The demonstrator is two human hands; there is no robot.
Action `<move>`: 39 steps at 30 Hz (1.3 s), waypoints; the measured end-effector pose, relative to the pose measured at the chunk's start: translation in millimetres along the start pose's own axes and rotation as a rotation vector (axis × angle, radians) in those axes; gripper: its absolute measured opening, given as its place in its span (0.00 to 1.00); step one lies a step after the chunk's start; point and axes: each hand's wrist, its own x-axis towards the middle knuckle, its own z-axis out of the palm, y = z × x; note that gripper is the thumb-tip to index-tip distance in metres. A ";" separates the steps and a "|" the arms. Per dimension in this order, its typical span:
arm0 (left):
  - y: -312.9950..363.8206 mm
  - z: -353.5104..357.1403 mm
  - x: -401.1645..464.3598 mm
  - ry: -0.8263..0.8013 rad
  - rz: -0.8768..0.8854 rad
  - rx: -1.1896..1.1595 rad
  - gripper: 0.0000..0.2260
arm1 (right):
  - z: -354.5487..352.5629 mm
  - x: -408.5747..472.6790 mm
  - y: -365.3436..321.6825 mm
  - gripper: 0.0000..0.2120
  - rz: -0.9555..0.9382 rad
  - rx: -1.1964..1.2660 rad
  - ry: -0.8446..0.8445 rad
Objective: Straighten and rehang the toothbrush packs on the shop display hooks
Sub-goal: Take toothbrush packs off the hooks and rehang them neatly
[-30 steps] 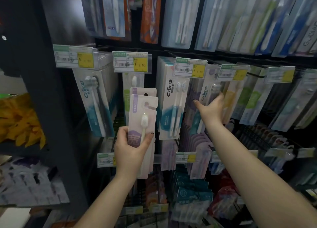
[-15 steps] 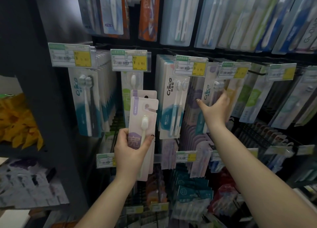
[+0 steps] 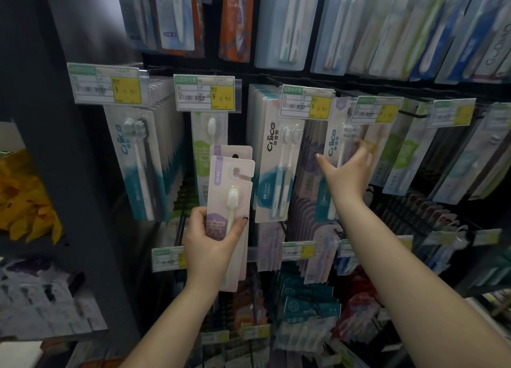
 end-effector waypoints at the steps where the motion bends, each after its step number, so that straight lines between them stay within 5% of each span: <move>1: 0.1 0.0 0.1 0.001 -0.001 -0.004 0.15 | 0.9 0.4 -0.9 0.40 0.004 0.003 0.003; 39: -4.3 5.8 8.1 -0.009 0.009 -0.014 0.15 | 3.0 -3.1 -0.4 0.40 -0.031 0.020 -0.014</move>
